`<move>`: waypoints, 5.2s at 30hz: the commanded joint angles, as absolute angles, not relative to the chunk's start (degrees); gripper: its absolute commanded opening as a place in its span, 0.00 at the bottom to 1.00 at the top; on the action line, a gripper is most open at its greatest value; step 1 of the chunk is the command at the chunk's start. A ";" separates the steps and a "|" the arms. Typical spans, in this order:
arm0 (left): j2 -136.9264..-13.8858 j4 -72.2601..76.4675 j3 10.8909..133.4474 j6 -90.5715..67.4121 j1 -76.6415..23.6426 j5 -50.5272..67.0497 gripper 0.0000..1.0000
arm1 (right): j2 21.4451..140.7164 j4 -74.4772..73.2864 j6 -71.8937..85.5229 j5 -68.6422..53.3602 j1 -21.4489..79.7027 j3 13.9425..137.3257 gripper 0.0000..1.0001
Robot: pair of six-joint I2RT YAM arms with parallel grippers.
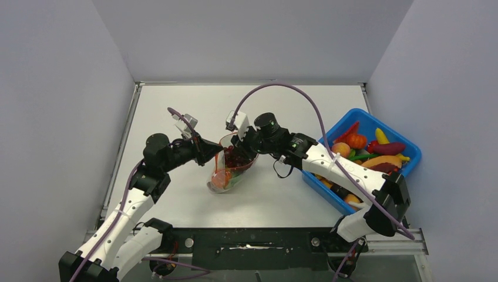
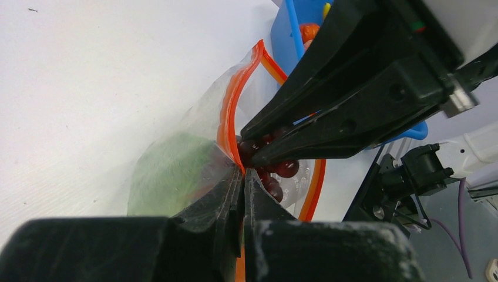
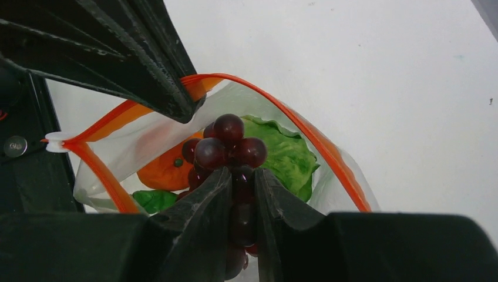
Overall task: Place the food in the zip-top bag and seal the zipper
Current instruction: Place the fake fruit in the zipper food storage bag, then pick up the fake fruit from the bin.
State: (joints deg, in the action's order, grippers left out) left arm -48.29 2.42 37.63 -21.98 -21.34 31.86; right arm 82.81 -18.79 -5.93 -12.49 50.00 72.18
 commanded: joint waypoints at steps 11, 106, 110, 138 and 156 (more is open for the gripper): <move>-47.16 6.94 39.25 -22.93 -21.53 32.43 0.00 | 85.26 -8.27 4.88 -7.80 50.54 70.68 0.33; -34.56 0.33 31.07 -2.10 -21.62 15.54 0.00 | 54.61 -36.75 42.05 35.68 26.28 53.87 0.59; -34.27 0.73 30.79 -2.04 -21.57 16.06 0.00 | 55.78 -33.81 38.55 37.21 20.80 50.67 0.60; -34.75 1.45 30.32 -2.40 -21.62 18.73 0.00 | 67.52 -11.22 36.88 21.39 -1.05 39.26 0.83; -34.80 1.31 30.23 -2.29 -21.62 18.53 0.00 | 66.35 -10.05 34.89 22.33 -1.38 37.54 0.62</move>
